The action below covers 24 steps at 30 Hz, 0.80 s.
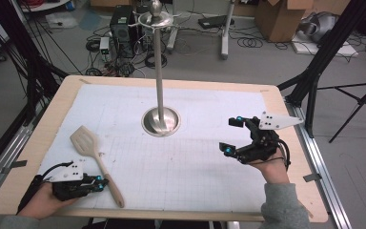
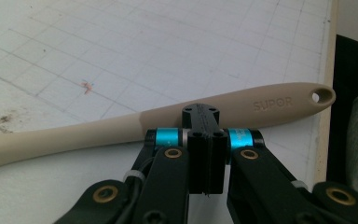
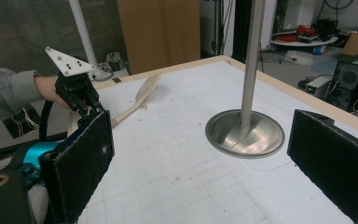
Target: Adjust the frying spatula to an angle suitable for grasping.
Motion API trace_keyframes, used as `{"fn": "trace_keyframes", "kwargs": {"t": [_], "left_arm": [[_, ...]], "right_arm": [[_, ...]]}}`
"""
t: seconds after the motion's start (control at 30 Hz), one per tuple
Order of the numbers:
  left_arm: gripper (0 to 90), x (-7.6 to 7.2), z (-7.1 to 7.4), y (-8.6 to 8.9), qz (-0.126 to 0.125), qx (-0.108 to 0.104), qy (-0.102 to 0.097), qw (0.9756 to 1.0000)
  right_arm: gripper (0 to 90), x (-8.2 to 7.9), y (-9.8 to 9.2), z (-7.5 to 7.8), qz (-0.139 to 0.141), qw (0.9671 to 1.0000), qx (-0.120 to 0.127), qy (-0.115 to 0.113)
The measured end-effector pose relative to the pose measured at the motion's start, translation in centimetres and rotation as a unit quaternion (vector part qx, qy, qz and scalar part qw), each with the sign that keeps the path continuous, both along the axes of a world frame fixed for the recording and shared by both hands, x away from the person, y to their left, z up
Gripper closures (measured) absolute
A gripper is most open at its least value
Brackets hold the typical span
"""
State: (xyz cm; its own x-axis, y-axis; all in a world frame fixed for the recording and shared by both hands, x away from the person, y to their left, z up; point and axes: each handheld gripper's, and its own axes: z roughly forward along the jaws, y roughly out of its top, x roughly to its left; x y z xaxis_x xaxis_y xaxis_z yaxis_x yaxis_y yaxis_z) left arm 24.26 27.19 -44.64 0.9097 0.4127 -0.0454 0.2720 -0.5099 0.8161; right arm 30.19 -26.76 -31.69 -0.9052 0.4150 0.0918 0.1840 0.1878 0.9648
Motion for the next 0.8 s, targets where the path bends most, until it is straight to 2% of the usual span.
{"fn": "trace_keyframes", "kwargs": {"t": [0.1,0.2,0.43,0.8], "left_arm": [[89.9,0.1,0.0,-0.1,0.0,-0.004,0.0,1.0],[89.9,0.2,0.1,-0.4,0.0,-0.007,-0.009,0.9999],[89.9,0.5,0.2,-0.7,-0.001,-0.018,-0.011,0.9998],[89.9,1.1,0.3,-1.4,-0.005,-0.014,-0.015,0.9998]], "right_arm": [[6.1,0.0,0.0,0.0,0.0,1.0,-0.001,-0.001],[6.2,0.0,0.1,0.0,0.001,1.0,-0.004,-0.001],[6.1,0.0,0.1,0.0,-0.002,1.0,-0.005,-0.002],[6.1,-0.3,0.0,-0.1,-0.005,0.9999,-0.009,-0.002]]}}
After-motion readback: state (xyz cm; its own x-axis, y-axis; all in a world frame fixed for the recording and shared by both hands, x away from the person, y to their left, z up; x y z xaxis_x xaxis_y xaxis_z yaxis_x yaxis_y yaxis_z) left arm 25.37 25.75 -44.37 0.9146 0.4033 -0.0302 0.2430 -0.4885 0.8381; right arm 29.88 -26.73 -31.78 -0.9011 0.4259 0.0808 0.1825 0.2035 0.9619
